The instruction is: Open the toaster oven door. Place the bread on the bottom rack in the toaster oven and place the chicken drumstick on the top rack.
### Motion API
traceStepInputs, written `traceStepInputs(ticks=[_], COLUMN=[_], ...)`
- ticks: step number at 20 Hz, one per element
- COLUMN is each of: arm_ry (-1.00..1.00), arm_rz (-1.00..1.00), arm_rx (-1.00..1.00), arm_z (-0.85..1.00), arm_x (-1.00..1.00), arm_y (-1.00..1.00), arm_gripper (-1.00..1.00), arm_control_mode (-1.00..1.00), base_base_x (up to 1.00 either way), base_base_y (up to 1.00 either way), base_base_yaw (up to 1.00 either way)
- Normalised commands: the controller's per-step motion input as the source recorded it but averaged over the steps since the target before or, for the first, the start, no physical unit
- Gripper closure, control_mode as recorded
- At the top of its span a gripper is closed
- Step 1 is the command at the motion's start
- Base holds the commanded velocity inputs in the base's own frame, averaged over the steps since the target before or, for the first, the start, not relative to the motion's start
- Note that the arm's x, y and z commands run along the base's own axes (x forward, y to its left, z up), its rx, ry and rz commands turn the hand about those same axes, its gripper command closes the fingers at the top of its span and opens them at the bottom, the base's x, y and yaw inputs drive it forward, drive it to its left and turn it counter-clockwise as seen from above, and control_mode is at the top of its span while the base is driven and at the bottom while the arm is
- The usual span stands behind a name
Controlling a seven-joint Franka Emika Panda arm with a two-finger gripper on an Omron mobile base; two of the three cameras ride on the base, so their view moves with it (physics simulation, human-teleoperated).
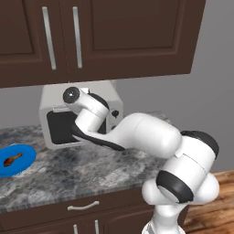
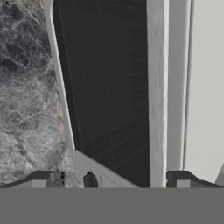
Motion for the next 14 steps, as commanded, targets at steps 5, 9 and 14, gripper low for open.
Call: traceStepInputs(ticks=[5, 9, 14], arm_ry=[0.06, 0.01, 0.0], arm_rz=[0.0, 0.0, 0.01], arm_rx=[0.0, 0.0, -0.04], arm_z=[-0.13, -0.09, 0.0], arm_x=[0.07, 0.1, 0.12], arm_y=[0.0, 0.0, 0.0], arm_gripper=[-1.0, -1.0, -1.0], arm_control_mode=[-1.0, -1.0, -1.0], base_base_x=[0.0, 0.0, 0.0], base_base_y=[0.0, 0.0, 0.0], base_base_yaw=[0.0, 0.0, 0.0])
